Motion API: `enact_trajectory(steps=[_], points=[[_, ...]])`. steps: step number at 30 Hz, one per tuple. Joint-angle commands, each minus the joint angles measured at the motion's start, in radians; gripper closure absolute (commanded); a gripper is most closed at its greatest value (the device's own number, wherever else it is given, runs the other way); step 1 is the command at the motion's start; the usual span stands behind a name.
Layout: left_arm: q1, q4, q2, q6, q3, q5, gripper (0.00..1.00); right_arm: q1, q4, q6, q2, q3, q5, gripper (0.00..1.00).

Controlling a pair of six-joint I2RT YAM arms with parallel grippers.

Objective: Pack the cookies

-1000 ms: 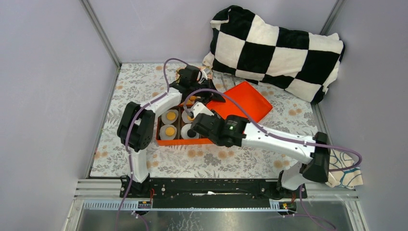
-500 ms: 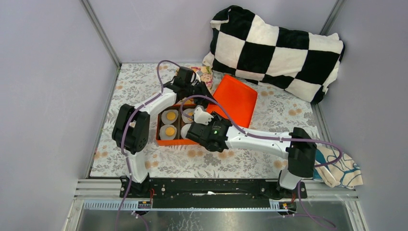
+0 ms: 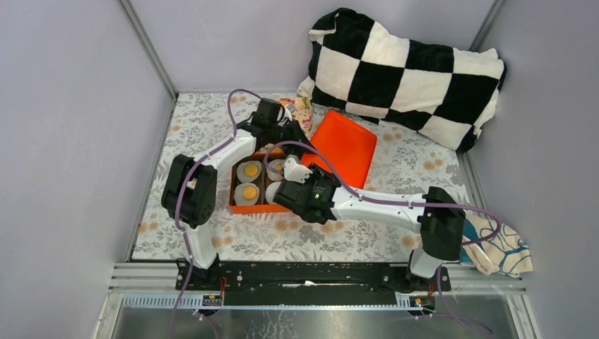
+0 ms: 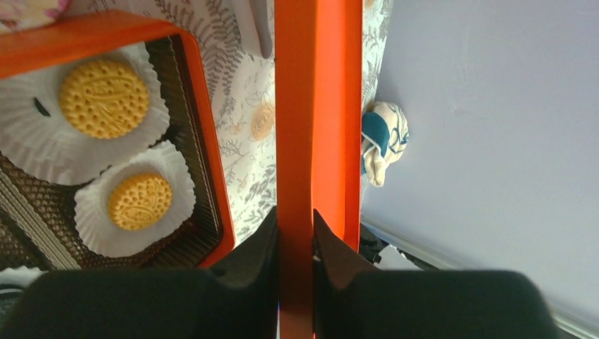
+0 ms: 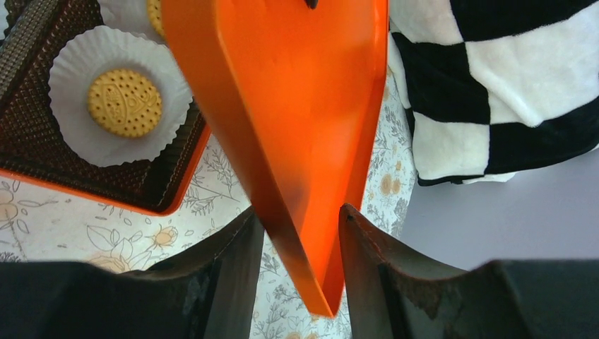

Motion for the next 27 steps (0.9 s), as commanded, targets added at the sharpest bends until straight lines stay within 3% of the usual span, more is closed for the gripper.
enact_trajectory(steps=[1,5,8,11,16,20,22,25,27], points=[[0.002,0.004,-0.097,0.013,-0.022,0.075,1.0,-0.035,0.131,-0.049,-0.01,-0.029,0.061,0.5],[0.003,-0.02,-0.15,0.027,-0.049,0.071,1.0,-0.064,0.192,-0.095,-0.023,-0.046,0.072,0.57],[0.003,-0.029,-0.182,0.035,-0.074,0.059,1.0,-0.069,0.198,-0.089,-0.032,-0.037,0.086,0.78],[0.007,-0.04,-0.182,0.049,-0.074,0.039,0.99,-0.068,0.181,-0.078,-0.041,-0.013,0.096,0.91],[0.031,0.042,-0.16,0.036,-0.05,0.062,0.64,-0.069,0.128,-0.063,-0.055,0.044,0.104,0.99],[0.06,0.259,-0.229,-0.09,-0.029,0.162,0.46,-0.069,0.079,-0.029,-0.07,0.069,0.077,1.0],[0.071,0.205,-0.281,-0.067,0.057,0.134,0.4,-0.069,0.05,-0.006,-0.077,0.076,0.061,1.0],[0.1,0.009,-0.343,0.039,0.246,0.031,0.41,-0.069,0.026,0.011,-0.098,0.088,0.034,1.0],[0.136,-0.059,-0.388,0.074,0.327,-0.035,0.54,-0.071,0.016,0.014,-0.115,0.107,0.018,1.0]])
